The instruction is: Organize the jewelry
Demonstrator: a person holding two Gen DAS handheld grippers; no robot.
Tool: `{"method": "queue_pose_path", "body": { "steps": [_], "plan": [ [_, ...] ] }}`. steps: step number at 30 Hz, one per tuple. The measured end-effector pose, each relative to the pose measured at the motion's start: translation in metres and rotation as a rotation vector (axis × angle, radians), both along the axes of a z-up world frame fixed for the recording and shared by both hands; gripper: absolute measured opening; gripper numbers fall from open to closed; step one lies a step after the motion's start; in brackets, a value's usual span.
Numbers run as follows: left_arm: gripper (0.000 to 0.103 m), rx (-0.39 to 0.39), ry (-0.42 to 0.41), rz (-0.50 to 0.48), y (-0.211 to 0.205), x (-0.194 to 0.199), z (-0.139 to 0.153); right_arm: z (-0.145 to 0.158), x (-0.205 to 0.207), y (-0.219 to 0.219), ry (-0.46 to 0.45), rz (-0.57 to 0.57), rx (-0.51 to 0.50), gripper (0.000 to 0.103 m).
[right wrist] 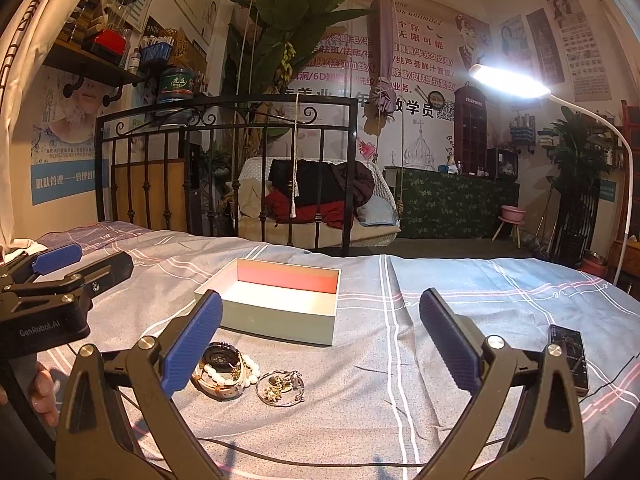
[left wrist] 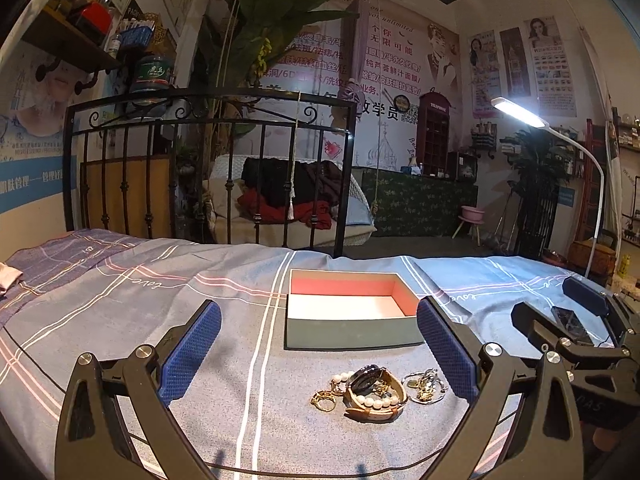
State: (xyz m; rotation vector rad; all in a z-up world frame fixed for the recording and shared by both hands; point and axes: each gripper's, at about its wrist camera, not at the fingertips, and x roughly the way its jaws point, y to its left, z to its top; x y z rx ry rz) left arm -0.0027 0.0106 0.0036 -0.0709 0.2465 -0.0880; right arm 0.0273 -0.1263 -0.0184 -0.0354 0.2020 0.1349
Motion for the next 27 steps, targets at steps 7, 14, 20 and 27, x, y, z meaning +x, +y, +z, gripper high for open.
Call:
{"method": "queue_pose_path", "body": {
  "steps": [7, 14, 20, 27],
  "plan": [
    [0.096, 0.079, 0.002, 0.007, -0.008, 0.0, 0.003, -0.001, -0.001, 0.0, 0.001, 0.004, 0.0, 0.097],
    [0.096, 0.079, 0.007, -0.01, -0.011, 0.001, 0.004, -0.003, 0.002, 0.0, 0.009, 0.013, 0.001, 0.097],
    [0.096, 0.073, 0.015, -0.008, -0.008, 0.004, 0.004, -0.002, 0.008, 0.002, 0.018, 0.022, 0.007, 0.097],
    [0.096, 0.055, 0.028, -0.005, -0.006, 0.011, 0.007, 0.001, 0.014, 0.004, 0.029, 0.034, -0.007, 0.097]
  ]
}}
